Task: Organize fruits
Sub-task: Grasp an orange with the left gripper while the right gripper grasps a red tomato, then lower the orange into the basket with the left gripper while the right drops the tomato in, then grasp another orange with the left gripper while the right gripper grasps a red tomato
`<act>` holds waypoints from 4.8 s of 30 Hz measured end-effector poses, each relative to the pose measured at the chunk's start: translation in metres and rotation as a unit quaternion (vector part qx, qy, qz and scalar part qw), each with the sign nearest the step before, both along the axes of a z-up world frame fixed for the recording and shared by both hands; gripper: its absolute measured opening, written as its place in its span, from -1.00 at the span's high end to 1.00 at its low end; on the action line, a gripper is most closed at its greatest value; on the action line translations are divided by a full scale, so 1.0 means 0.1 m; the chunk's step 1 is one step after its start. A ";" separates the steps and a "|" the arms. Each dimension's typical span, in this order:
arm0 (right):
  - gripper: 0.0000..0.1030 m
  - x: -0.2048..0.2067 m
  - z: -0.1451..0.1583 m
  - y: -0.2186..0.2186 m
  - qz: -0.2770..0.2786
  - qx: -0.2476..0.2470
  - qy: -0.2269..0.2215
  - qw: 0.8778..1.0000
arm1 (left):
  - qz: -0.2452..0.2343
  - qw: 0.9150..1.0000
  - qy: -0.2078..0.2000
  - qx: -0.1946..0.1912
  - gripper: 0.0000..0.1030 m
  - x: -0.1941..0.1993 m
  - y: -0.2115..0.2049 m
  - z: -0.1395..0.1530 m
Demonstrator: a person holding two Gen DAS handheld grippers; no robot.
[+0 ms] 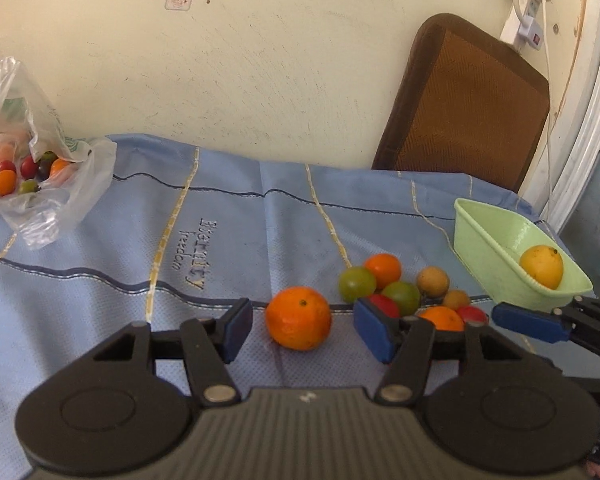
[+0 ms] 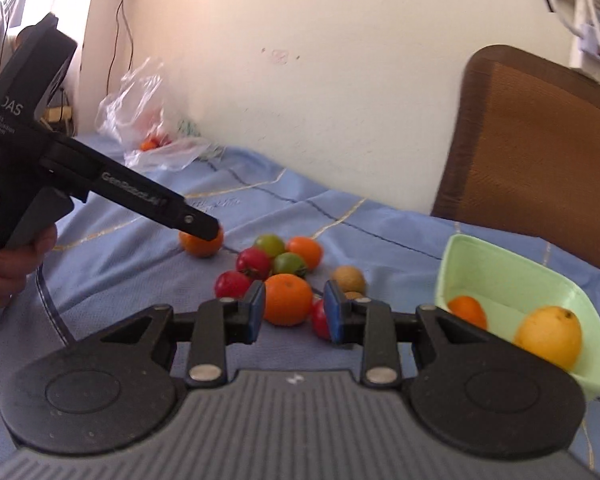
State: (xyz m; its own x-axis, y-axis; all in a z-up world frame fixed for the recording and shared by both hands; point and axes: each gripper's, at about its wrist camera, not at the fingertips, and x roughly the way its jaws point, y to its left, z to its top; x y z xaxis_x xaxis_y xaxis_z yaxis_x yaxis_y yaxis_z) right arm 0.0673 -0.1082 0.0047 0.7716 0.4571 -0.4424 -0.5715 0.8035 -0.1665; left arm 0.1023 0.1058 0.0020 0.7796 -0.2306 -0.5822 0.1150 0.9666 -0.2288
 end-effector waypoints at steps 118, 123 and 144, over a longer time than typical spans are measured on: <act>0.37 -0.10 0.12 -1.12 -0.100 0.200 0.006 0.975 | -0.102 0.995 -0.019 0.009 0.02 -0.19 -0.55 0.29; 0.37 0.01 0.02 -0.61 -0.058 0.089 0.044 0.993 | -0.129 0.990 -0.009 0.048 0.02 -0.14 -0.80 0.08; 0.39 0.36 -0.13 -0.19 -0.023 0.025 0.093 0.995 | -0.147 0.989 0.020 0.011 0.30 -0.27 -0.57 -0.06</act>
